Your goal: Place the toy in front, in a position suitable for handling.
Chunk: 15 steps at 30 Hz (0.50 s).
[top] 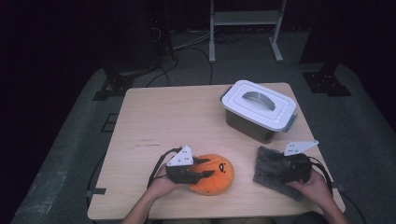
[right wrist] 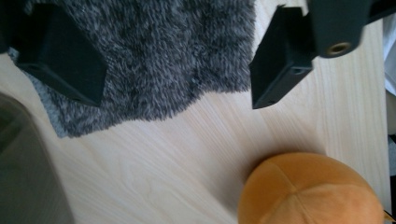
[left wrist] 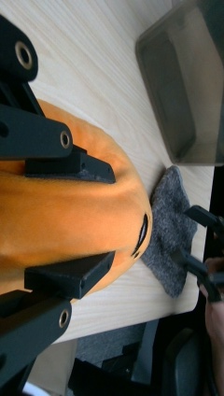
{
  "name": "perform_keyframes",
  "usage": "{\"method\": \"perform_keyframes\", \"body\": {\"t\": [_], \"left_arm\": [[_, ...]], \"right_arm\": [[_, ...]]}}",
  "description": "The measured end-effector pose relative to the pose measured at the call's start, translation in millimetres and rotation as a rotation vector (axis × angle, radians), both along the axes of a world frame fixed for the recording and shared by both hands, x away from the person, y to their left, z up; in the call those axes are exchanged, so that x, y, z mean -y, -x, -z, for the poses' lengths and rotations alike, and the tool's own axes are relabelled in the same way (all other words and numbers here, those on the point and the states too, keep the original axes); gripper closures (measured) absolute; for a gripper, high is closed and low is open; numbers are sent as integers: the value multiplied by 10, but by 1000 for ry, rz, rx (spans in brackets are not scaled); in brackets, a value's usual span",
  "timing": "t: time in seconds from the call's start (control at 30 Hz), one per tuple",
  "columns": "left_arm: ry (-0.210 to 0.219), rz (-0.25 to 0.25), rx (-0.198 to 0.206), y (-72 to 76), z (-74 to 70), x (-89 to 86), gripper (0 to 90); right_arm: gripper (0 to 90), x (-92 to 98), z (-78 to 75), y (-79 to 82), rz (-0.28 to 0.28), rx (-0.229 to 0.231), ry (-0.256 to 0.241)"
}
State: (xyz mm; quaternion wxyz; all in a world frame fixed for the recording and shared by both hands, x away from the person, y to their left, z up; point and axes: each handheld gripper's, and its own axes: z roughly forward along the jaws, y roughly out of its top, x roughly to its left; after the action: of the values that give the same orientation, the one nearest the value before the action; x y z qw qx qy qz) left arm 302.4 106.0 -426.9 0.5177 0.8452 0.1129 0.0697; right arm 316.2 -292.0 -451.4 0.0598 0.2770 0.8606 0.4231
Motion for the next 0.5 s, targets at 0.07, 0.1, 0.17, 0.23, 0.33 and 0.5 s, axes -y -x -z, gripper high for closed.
{"method": "perform_keyframes", "body": {"t": [0.07, 0.1, 0.17, 0.23, 0.33, 0.5], "left_arm": [[-6, 10, -1, 5, 8, -11, 543], [-5, 12, 2, 8, 14, -13, 535], [-7, 30, -8, -3, 25, -20, 491], [-4, 30, -7, -6, 31, -23, 472], [-1, 36, -8, -7, 40, -24, 446], [-1, 45, 0, -30, 53, -52, 407]], "right_arm": [[209, 2, 17, -17, 3, 0, 4], [210, -1, 24, -26, 8, -3, 2], [225, -8, 39, -53, 9, -2, 4], [227, -26, 56, -63, 11, 0, 29], [269, -45, 94, -66, 9, -3, 62], [313, -56, 150, -93, 21, -19, 105]]}}
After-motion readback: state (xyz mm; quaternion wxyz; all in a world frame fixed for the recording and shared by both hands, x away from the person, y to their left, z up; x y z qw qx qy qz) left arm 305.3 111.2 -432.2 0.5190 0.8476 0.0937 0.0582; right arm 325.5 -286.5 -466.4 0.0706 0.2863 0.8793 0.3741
